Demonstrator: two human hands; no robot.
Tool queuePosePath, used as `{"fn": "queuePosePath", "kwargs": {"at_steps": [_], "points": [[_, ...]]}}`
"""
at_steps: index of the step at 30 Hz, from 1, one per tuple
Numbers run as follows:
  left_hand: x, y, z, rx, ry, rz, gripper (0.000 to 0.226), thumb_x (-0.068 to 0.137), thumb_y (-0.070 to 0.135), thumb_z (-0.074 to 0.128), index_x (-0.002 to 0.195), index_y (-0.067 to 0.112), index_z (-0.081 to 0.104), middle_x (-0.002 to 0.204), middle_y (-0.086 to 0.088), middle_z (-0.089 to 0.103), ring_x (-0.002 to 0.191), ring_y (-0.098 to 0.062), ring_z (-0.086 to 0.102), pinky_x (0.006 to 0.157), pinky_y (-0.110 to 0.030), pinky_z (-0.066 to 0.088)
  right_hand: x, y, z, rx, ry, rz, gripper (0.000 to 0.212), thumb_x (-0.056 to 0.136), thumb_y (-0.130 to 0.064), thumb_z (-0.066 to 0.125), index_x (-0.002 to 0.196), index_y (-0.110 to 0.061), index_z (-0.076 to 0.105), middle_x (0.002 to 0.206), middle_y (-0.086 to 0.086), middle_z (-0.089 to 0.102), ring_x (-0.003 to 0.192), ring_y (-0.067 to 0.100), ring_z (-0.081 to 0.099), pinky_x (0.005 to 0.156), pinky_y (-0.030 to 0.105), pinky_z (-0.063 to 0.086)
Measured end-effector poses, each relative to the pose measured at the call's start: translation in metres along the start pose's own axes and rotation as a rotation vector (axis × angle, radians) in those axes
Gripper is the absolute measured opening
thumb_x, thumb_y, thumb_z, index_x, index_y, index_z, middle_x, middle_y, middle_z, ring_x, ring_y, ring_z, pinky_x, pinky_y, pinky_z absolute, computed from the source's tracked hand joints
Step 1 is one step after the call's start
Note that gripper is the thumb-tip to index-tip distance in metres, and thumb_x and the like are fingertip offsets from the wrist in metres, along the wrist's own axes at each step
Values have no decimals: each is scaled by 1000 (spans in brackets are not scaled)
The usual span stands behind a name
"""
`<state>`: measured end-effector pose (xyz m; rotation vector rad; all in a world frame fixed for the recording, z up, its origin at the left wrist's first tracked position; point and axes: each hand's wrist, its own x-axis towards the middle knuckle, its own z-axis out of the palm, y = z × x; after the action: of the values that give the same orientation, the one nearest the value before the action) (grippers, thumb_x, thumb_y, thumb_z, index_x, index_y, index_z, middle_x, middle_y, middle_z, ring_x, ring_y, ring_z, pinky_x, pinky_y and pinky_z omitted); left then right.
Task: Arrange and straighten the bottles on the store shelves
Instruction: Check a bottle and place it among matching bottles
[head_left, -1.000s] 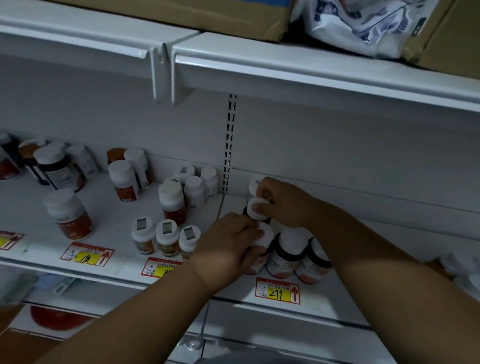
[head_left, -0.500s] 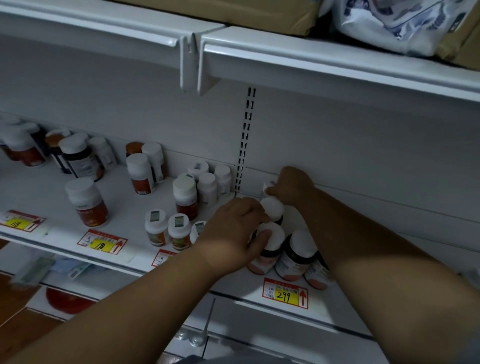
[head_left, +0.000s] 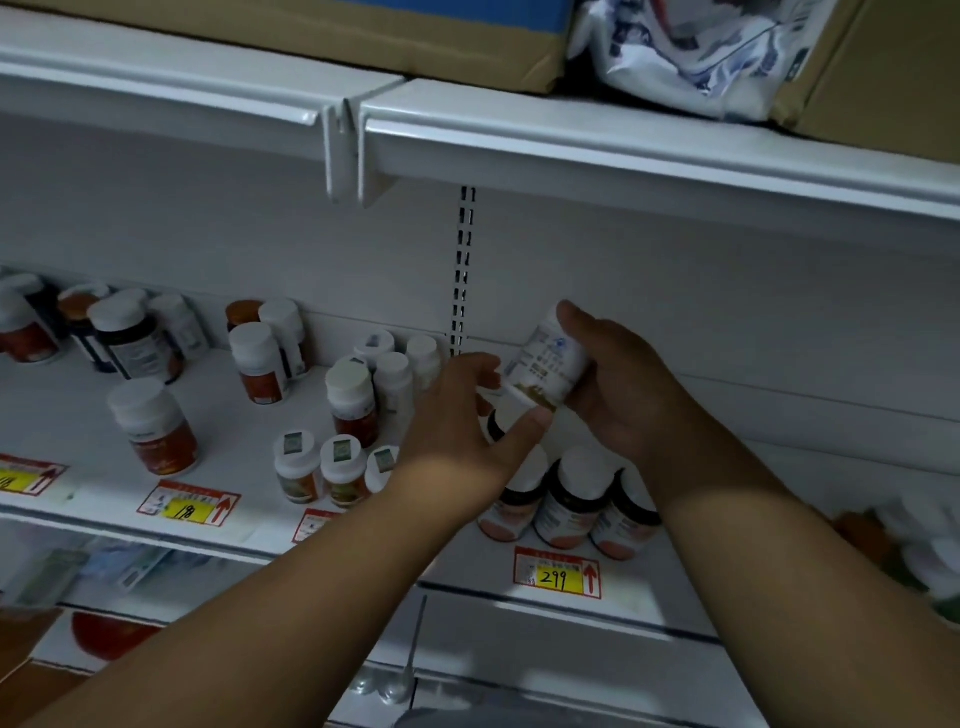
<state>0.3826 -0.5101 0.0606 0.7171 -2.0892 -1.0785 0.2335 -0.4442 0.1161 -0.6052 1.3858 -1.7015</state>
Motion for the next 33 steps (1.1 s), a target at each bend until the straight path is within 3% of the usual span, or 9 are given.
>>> {"fn": "queuePosePath", "kwargs": {"at_steps": [3,5,7,10,14,17,21,26,33], "points": [[-7,-2,-1,-12,-55,9,57,80,52,69,127,34,43,111,22,53,93,3,53,73,-12,41,-20,-1,10,64,80,-35,34,77,-39,66,86,-7,64,84,14,69,76,27,67,73,41,55],[-10,-7,-7,-28,-89,32,58,79,55,67,128,34,43,113,20,54,94,3,52,75,-14,41,-30,1,19,47,142,-64,41,74,-40,68,98,-8,61,90,15,68,78,28,67,69,41,55],[-11,-13,-20,-38,-120,58,61,77,64,62,128,36,43,112,21,54,94,3,52,75,-18,42,-37,6,33,92,182,-82,39,82,-31,69,113,-12,55,100,15,66,83,29,69,70,43,57],[-15,-26,-55,-76,-134,54,66,72,71,55,127,36,44,111,22,54,93,2,55,74,-25,47,-40,18,70,110,177,-114,30,84,-17,68,113,-17,59,103,11,64,88,31,69,73,43,58],[-30,-68,-138,-54,-115,11,66,71,73,54,122,33,47,110,9,60,94,-7,61,79,-35,53,-29,47,158,97,47,-147,23,77,-11,75,96,-15,63,96,14,63,86,30,63,76,45,56],[-51,-102,-219,35,-58,-54,66,70,75,51,121,34,49,106,12,60,92,-2,59,77,-29,50,-16,74,245,105,-65,-118,28,68,-20,79,91,-15,64,91,15,62,86,31,61,79,49,54],[-88,-140,-321,77,93,-161,57,72,67,57,118,34,51,105,14,59,91,-5,58,75,-26,49,-7,110,368,54,-294,-38,10,74,-24,67,84,-23,65,87,14,58,86,31,57,82,57,49],[-121,-171,-412,148,292,-271,54,74,63,63,119,34,52,107,19,58,91,0,56,77,-22,48,-1,139,479,-94,-482,-43,13,88,-18,64,100,-16,60,80,3,60,64,11,59,54,28,51],[-112,-233,-490,233,379,-365,69,67,75,51,124,36,46,109,17,54,95,-1,54,82,-29,50,40,170,570,-283,-595,-90,15,91,-24,63,105,-19,60,93,7,68,75,14,67,62,31,54]]}}
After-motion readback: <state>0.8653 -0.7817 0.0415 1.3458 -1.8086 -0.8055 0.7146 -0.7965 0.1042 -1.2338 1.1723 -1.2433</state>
